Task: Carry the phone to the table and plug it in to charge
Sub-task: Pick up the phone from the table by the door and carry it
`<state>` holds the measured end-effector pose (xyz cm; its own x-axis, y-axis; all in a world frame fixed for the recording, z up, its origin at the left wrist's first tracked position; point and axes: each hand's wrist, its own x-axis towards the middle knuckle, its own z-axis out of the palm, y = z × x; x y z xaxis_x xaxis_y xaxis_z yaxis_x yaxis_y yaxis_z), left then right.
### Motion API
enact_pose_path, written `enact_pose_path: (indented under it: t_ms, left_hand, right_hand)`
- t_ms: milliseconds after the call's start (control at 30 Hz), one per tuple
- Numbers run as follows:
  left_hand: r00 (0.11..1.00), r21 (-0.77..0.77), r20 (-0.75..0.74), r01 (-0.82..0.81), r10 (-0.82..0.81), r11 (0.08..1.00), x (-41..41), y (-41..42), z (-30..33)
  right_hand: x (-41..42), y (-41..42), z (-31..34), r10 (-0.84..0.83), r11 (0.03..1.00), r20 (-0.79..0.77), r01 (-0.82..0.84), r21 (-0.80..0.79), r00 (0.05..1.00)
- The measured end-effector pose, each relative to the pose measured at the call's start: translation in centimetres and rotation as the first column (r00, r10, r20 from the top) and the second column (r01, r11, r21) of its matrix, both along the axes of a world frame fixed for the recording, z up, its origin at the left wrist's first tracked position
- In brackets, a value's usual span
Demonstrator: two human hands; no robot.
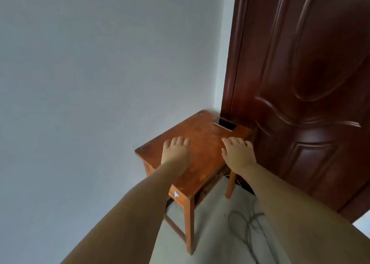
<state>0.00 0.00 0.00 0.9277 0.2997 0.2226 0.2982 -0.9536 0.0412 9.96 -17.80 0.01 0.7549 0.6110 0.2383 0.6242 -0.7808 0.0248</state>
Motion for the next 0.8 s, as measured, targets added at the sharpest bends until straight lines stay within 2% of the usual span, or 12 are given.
enact_pose_path:
  t_ms: [233,433,600,800]
  left_hand:
    - [0.999,-0.03,-0.043,0.002,-0.003,1.0,15.8,4.0,0.0]
    - [0.993,-0.081,-0.116,0.018,-0.027,0.997,26.4,5.0,-4.6]
    - [0.961,-0.221,-0.23,-0.204,0.152,0.954,33.6,6.4,-9.1]
    - [0.939,-0.259,-0.302,-0.245,0.163,0.934,38.7,6.8,-14.6]
  right_hand:
    - [15.4,2.3,-1.4,-0.062,0.998,-0.089,0.062,-0.009,0.994]
    - [28.4,5.0,-4.7,-0.032,0.997,-0.14,0.021,-0.075,0.99]
    - [38.3,7.7,-8.5,0.007,0.99,-0.243,-0.04,-0.132,0.97]
    - [43.9,10.8,-14.1,0.0,0.992,-0.374,-0.047,-0.116,0.928]
